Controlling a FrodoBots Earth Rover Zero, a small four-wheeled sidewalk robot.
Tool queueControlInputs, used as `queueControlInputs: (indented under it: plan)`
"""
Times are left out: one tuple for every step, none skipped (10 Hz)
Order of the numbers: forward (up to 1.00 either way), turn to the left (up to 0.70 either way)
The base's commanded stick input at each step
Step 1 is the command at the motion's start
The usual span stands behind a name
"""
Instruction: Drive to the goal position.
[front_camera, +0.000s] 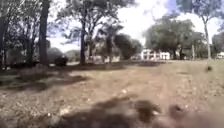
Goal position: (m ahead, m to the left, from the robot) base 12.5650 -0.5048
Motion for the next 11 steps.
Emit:
queueControlInputs:
  plan:
    - [0.7, 0.0]
    - [0.7, 0.0]
    - [0.7, 0.0]
    - [0.7, 0.0]
    - [0.7, 0.0]
    - [0.7, 0.0]
    - [0.7, 0.0]
    - [0.7, 0.0]
    - [0.7, 0.0]
    - [0.7, 0.0]
    - [0.7, 0.0]
